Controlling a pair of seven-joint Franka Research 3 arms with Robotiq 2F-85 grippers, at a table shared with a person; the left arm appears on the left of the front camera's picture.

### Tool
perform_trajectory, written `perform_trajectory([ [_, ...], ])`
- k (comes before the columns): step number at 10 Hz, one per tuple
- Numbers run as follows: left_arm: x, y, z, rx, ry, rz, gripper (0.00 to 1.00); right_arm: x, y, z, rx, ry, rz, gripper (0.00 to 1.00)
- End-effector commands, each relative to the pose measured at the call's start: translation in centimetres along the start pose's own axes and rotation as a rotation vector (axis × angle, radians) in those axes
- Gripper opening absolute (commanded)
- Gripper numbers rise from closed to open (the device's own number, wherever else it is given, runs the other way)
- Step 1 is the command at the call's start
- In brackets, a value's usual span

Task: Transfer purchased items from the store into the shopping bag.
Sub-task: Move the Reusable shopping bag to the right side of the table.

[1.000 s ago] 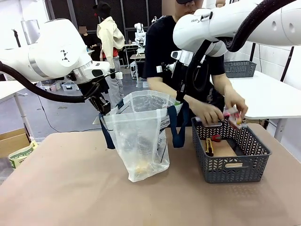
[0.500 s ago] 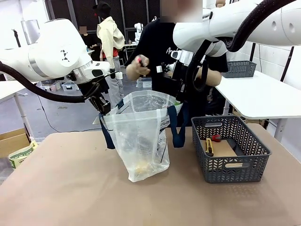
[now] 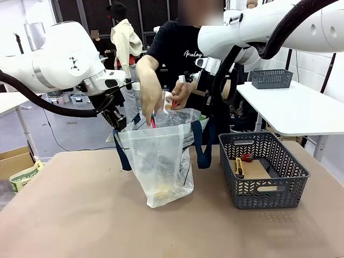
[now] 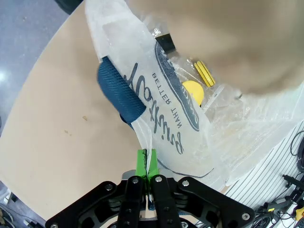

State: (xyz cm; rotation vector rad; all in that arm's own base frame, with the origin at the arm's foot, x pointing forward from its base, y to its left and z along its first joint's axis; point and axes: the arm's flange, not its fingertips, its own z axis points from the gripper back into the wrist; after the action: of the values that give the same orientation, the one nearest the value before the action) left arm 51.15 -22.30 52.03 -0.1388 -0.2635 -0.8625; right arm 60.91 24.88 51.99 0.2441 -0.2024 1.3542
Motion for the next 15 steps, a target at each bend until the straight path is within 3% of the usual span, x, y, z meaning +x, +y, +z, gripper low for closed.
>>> perform_trajectory([
  [1,-0.02,0.02,0.09,0.007,0.000,0.012,0.00,-0.04,-0.02,0.24,0.006,0.003,0.000,0.00],
  [15,-0.02,0.02,0.09,0.007,0.000,0.012,0.00,-0.04,-0.02,0.24,0.006,0.003,0.000,0.00],
])
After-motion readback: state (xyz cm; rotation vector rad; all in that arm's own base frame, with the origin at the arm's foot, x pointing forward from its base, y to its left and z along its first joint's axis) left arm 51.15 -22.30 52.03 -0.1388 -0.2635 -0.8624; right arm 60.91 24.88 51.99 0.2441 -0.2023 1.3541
